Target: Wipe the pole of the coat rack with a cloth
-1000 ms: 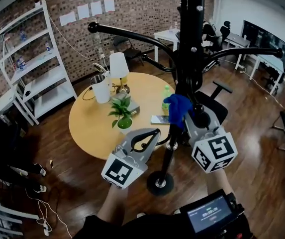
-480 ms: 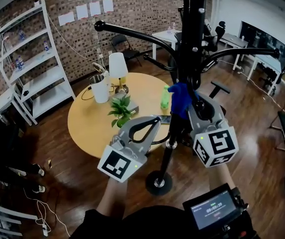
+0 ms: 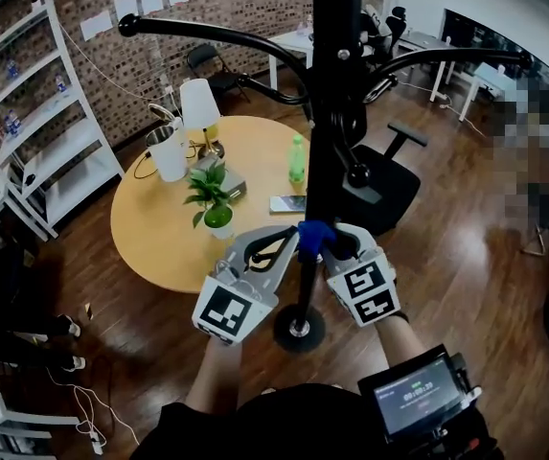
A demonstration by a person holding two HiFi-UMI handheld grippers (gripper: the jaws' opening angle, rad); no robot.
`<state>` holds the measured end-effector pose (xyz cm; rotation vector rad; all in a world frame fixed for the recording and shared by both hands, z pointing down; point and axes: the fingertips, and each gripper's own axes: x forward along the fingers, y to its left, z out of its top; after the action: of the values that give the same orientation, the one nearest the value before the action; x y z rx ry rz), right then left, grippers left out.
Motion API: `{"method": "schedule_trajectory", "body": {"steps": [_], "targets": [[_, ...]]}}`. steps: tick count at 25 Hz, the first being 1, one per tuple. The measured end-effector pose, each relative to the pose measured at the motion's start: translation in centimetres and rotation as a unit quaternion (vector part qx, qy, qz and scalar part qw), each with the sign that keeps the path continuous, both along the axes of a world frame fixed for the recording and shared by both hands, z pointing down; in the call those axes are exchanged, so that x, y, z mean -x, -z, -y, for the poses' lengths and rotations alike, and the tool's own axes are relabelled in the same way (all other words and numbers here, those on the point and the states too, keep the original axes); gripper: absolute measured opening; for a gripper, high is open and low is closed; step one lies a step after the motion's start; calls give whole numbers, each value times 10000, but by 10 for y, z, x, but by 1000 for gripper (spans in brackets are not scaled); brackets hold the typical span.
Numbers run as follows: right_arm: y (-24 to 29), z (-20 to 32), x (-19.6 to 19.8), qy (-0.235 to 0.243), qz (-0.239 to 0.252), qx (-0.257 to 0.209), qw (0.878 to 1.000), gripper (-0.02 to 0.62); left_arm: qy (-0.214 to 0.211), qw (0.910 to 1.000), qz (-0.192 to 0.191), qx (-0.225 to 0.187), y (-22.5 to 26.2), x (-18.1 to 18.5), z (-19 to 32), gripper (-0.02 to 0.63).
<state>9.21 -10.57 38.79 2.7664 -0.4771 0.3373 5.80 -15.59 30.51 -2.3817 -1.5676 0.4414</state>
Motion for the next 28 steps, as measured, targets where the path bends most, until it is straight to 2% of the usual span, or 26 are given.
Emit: {"method": "schedule_trajectory", "body": {"steps": [6, 12, 15, 18, 24, 28], "targets": [[-63, 0, 2, -252, 637, 1002, 9926, 52, 140, 9992, 325, -174, -22, -2, 9, 3], [-99, 1, 4, -316, 794, 1669, 9823, 52, 207, 9984, 481, -213, -32, -2, 13, 3], [-102, 3, -2, -341, 818, 1532, 9842, 52, 202, 9984, 516, -75, -37, -9, 16, 3], [-79, 0, -2, -368, 612, 1336, 9885, 51, 177, 9985, 514, -36, -35, -10, 13, 3], [-3, 0, -2, -259, 29, 869, 9959, 52, 75, 9995, 300, -4, -17, -11, 5, 3], [66, -1, -3, -57, -538, 162, 9984, 52, -3, 10000, 49, 82, 4, -11, -1, 3]]}}
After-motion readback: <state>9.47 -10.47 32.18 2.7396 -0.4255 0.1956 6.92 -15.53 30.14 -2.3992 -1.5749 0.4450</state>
